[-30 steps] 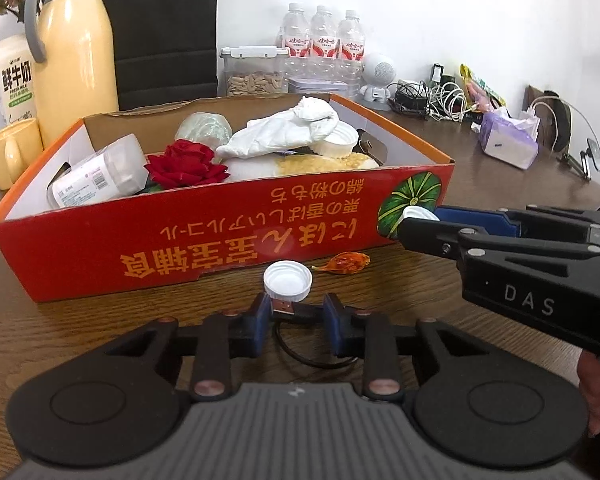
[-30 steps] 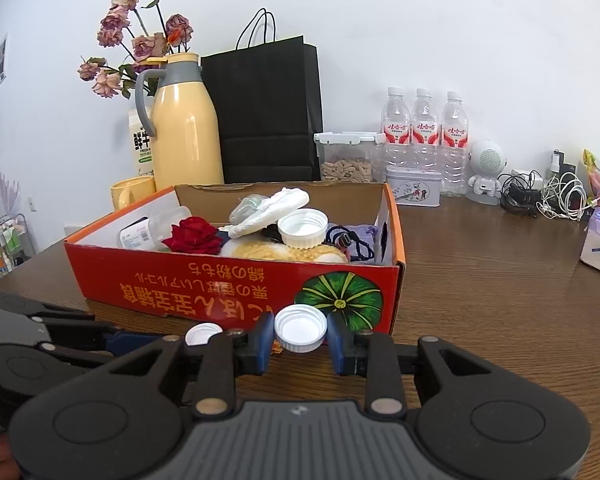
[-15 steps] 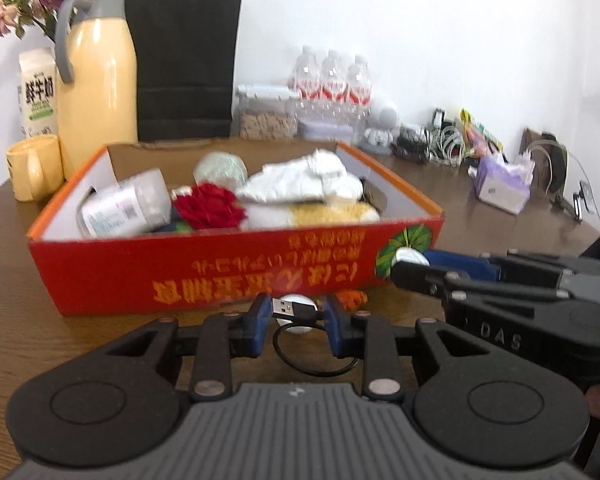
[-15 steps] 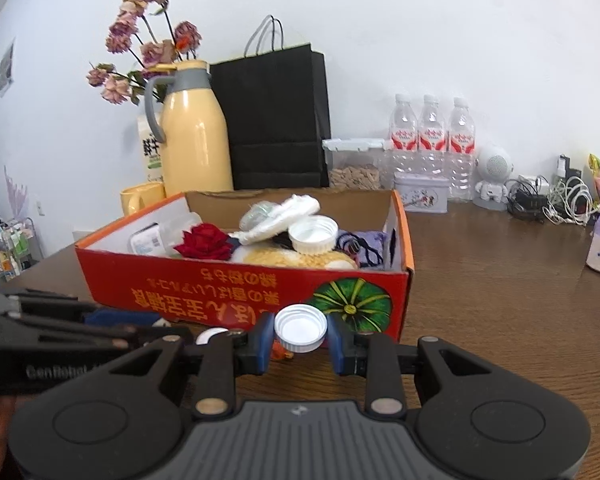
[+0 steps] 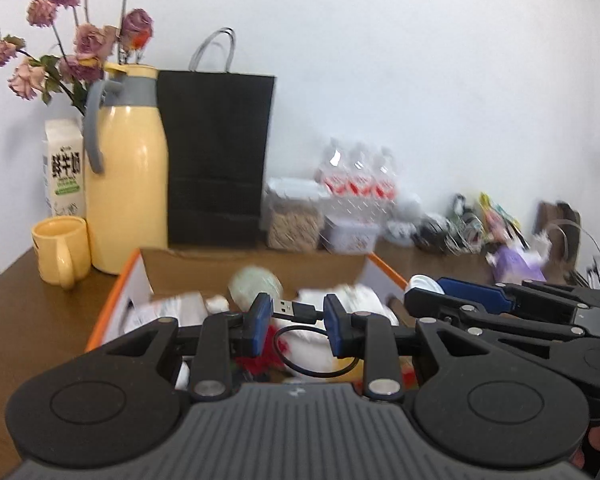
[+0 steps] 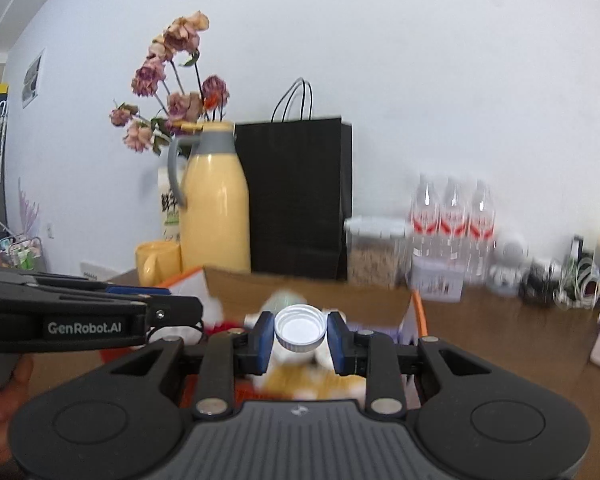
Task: Organize objects
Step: 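Carry both white caps into the box and open both grippers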
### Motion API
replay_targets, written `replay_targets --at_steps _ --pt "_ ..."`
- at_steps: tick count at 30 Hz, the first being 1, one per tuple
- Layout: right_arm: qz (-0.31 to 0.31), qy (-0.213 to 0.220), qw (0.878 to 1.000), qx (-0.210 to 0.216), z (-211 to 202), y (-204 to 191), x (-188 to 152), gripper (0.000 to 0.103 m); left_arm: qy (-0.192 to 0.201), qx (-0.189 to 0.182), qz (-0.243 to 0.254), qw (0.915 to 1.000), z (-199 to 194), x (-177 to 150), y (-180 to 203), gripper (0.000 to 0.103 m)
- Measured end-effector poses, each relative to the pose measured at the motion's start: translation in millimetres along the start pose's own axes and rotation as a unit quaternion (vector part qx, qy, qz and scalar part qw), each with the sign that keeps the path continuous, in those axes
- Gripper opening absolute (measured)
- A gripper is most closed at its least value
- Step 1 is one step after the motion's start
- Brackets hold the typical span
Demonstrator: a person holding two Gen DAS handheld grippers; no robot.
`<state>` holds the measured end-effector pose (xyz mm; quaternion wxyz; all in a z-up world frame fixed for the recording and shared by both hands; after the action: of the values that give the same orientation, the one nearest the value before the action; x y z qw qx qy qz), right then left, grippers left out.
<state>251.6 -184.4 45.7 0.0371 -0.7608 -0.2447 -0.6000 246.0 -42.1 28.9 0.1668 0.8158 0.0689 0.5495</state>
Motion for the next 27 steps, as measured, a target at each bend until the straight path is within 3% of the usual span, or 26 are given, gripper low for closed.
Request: replay_targets --at_steps 10,15,21,22,23,24,25,26,27 --pt "0.022 -0.019 1.000 -0.013 72.0 17.2 21.7 0.027 0.026 0.043 -0.027 0.9984 46.4 29.9 -26.5 0.030" --pt "0.034 -0.030 0.999 -0.016 98.0 22.0 13.2 0.027 0.007 0.059 -0.042 0.9973 73.4 29.6 -43.5 0.030" --pt "0.041 -0.049 0.998 -0.013 109.6 26.7 0.6 0.028 0.001 0.072 -0.032 0.9969 78.6 22.9 -48.0 0.031" --pt "0.040 -0.052 0.998 -0.011 109.7 26.8 -0.4 0.028 0.007 0.079 -0.028 0.9965 76.7 22.2 -47.6 0.034" --pt "0.040 -0.052 0.998 -0.010 108.8 26.9 -0.9 0.028 0.011 0.085 -0.023 0.9961 75.0 22.1 -47.4 0.051" --pt "0.039 -0.051 0.998 -0.012 107.0 27.1 -1.1 0.034 0.016 0.092 -0.019 0.9955 73.0 22.3 -47.6 0.078" --pt "0.036 -0.050 0.998 -0.013 104.8 27.2 -1.3 0.040 0.027 0.103 -0.015 0.9942 70.1 23.2 -48.3 0.090" --pt "0.035 -0.049 0.998 -0.013 102.1 27.5 -1.8 0.057 0.040 0.110 -0.011 0.9930 67.0 24.2 -47.9 0.103" --pt "0.034 -0.048 0.998 -0.013 99.5 27.9 -2.3 0.077 0.051 0.115 -0.007 0.9921 64.0 25.2 -47.7 0.103"
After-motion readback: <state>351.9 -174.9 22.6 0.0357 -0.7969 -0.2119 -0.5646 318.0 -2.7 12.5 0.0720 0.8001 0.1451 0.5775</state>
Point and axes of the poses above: each gripper's, at about its wrist camera, not at the fingertips, and z roughly the way its jaws point, y to its right, x to its top, the point moved 5 cm from there along z, roughly the way its jaws point, and after that the axes turned 14 degrees about -z, right-handed, at the moved point
